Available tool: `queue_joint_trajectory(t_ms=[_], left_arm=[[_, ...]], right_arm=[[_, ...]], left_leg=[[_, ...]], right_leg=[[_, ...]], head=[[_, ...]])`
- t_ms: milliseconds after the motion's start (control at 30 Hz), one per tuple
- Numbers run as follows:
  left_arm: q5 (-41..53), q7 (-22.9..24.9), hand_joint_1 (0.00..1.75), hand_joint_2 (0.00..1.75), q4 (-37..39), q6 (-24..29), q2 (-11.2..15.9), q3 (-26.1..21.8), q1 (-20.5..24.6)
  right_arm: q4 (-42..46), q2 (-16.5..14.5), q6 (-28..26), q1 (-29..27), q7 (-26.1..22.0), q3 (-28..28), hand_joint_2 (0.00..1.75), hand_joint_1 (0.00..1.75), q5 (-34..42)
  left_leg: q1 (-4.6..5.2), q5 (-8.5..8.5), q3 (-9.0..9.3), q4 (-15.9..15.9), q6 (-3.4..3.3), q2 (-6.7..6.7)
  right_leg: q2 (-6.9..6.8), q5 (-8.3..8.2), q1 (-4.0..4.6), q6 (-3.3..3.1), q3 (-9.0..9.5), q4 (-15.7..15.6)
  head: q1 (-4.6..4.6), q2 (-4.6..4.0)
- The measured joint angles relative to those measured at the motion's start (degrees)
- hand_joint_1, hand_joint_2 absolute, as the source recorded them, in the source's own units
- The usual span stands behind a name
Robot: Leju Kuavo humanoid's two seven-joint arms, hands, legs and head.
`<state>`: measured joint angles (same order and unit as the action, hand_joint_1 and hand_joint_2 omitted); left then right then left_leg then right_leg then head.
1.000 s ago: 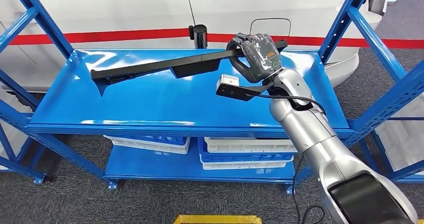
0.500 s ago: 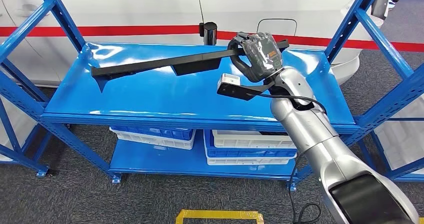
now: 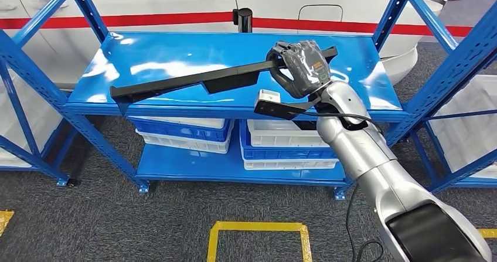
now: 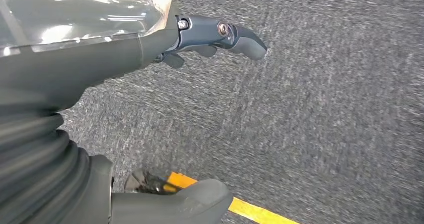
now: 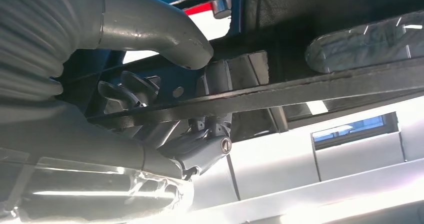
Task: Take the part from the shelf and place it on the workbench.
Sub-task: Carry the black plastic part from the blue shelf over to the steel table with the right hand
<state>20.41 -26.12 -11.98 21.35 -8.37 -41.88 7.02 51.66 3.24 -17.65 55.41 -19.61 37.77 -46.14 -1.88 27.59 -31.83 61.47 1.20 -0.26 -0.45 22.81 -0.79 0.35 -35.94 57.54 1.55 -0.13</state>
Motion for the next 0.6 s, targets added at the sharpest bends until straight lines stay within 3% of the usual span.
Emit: queue_joint_trajectory(t_ms=[33,100,167,200,267,333,367,400,467,533,600], left_arm=[[0.0,0.0,0.00,1.75,0.0,0.0,0.0,0.0,0.0],[0.0,0.0,0.00,1.75,0.0,0.0,0.0,0.0,0.1],[0.0,0.0,0.00,1.75,0.0,0.0,0.0,0.0,0.0],[0.0,0.0,0.00,1.75,0.0,0.0,0.0,0.0,-0.1],[0.0,0.0,0.00,1.75,0.0,0.0,0.1,0.0,-0.1],[0.0,0.0,0.00,1.75,0.0,0.0,0.2,0.0,-0.1],[0.0,0.0,0.00,1.75,0.0,0.0,0.1,0.0,-0.1],[0.0,0.0,0.00,1.75,0.0,0.0,0.1,0.0,-0.1],[0.1,0.1,0.00,1.75,0.0,0.0,0.0,0.0,-0.1],[0.2,0.2,0.00,1.75,0.0,0.0,-0.1,0.0,-0.2],[0.3,0.2,0.00,1.75,0.0,0.0,-0.1,0.0,-0.2]], right_arm=[[0.1,0.0,0.0,0.1,0.0,0.0,1.75,1.75,0.0],[0.2,0.1,0.0,0.2,0.0,0.0,1.75,1.75,0.0],[0.2,0.1,0.0,0.0,0.0,0.1,1.75,1.75,0.1],[0.2,0.2,0.1,-0.1,0.1,0.1,1.75,1.75,0.1],[0.2,0.3,0.1,-0.4,0.1,0.1,1.75,1.75,0.1],[0.2,0.4,0.1,-0.6,0.1,0.2,1.75,1.75,0.0],[0.2,0.4,0.1,-0.7,0.2,0.2,1.75,1.75,0.0],[0.2,0.4,0.1,-0.8,0.2,0.2,1.75,1.75,0.0],[0.2,0.4,0.1,-0.8,0.2,0.3,1.75,1.75,0.0],[0.5,0.4,0.2,-0.5,0.3,0.2,1.75,1.75,0.0],[0.9,0.4,0.3,-0.2,0.3,0.2,1.75,1.75,0.1]], left_leg=[[0.14,0.63,1.13,-2.0,-0.14,-0.09],[0.58,0.83,1.23,-3.1,-0.77,-0.23],[0.88,-0.19,0.54,-3.6,-2.09,-0.05],[0.97,-0.90,0.04,-3.8,-2.94,0.08],[1.05,-2.37,-1.40,-4.0,-4.07,0.30],[1.17,-3.80,-3.25,-4.0,-4.39,0.31],[1.22,-4.54,-4.22,-3.9,-4.37,0.32],[1.27,-5.31,-5.21,-3.9,-4.30,0.32],[1.31,-6.84,-7.03,-3.8,-4.02,0.29],[1.48,-8.16,-8.28,-3.7,-3.47,0.29],[1.60,-9.57,-8.76,-4.0,-2.81,0.35]], right_leg=[[-0.05,-0.32,0.07,0.38,-0.27,0.1],[-0.17,-1.06,0.11,1.16,-0.65,0.0],[-0.21,-1.34,0.08,1.82,-1.25,0.1],[-0.15,-0.30,0.05,1.77,-1.97,1.1],[0.00,4.40,-0.05,0.94,-4.11,6.5],[0.12,8.83,0.02,0.55,-5.94,14.1],[0.17,9.42,0.04,0.85,-5.93,16.6],[0.21,9.02,0.06,1.34,-5.11,17.5],[0.22,6.95,0.09,2.12,-0.56,13.4],[0.28,7.28,0.43,1.78,6.17,4.7],[0.41,8.49,0.84,1.13,9.23,-0.6]], head=[[-0.03,0.00],[-0.12,0.00],[-0.07,0.00],[-0.11,0.00],[-0.21,0.00],[-0.31,0.00],[-0.31,0.00],[-0.32,0.00],[-0.32,0.00],[-0.27,0.00],[-0.20,0.00]])
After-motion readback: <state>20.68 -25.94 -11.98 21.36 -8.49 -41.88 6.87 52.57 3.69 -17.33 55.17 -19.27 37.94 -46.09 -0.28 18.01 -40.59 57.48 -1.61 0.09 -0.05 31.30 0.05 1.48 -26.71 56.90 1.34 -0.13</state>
